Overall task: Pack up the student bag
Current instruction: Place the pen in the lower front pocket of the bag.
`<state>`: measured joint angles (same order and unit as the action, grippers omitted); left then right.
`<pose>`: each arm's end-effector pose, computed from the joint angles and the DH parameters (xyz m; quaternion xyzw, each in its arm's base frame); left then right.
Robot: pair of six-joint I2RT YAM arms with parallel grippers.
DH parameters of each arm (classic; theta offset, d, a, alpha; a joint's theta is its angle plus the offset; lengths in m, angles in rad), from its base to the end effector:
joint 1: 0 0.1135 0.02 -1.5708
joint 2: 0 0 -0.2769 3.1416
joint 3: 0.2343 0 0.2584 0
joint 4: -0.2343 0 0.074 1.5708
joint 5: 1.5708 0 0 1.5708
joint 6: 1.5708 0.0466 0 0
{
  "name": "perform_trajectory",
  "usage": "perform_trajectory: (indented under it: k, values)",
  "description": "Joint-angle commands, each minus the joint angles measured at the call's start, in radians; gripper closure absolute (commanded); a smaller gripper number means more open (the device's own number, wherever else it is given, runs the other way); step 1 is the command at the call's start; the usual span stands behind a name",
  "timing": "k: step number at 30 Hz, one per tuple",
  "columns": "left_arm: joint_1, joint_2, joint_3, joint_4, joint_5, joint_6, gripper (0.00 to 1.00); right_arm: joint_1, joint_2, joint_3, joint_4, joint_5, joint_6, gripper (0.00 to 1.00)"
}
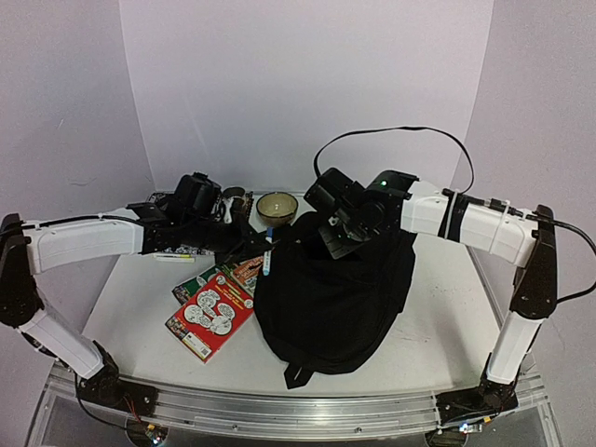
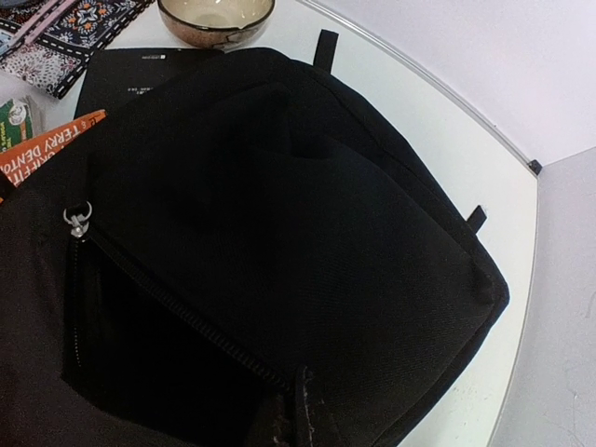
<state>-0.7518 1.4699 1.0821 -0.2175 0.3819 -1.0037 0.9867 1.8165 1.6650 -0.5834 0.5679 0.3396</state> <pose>0.2393 -0.2475 0.2828 -0.0218 0.8738 -0.4580 0.1619 0.2574 0.3440 0.3275 -0.1711 0.8680 0.0381 0.4647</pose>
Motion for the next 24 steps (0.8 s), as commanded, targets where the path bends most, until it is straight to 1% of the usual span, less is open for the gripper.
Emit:
perform_trajectory:
  k: [1, 6, 12, 19, 24]
  values:
    - [-0.073, 0.074, 0.117, 0.150, 0.032, -0.026, 1.00, 0.000, 0.015, 0.052, 0.037, -0.007, 0.028, 1.00]
    - [-0.122, 0.182, 0.183, 0.187, 0.070, -0.041, 1.00, 0.000, 0.017, 0.057, 0.048, -0.026, 0.038, 1.00]
    - [-0.144, 0.251, 0.203, 0.204, 0.101, -0.083, 1.00, 0.000, -0.003, 0.046, 0.063, -0.044, 0.041, 1.00]
    - [-0.156, 0.244, 0.160, 0.208, 0.108, -0.112, 1.00, 0.000, -0.013, 0.044, 0.069, -0.030, 0.032, 1.00]
    - [-0.156, 0.260, 0.170, 0.214, 0.077, -0.122, 1.00, 0.000, -0.020, 0.034, 0.080, -0.068, 0.034, 1.00]
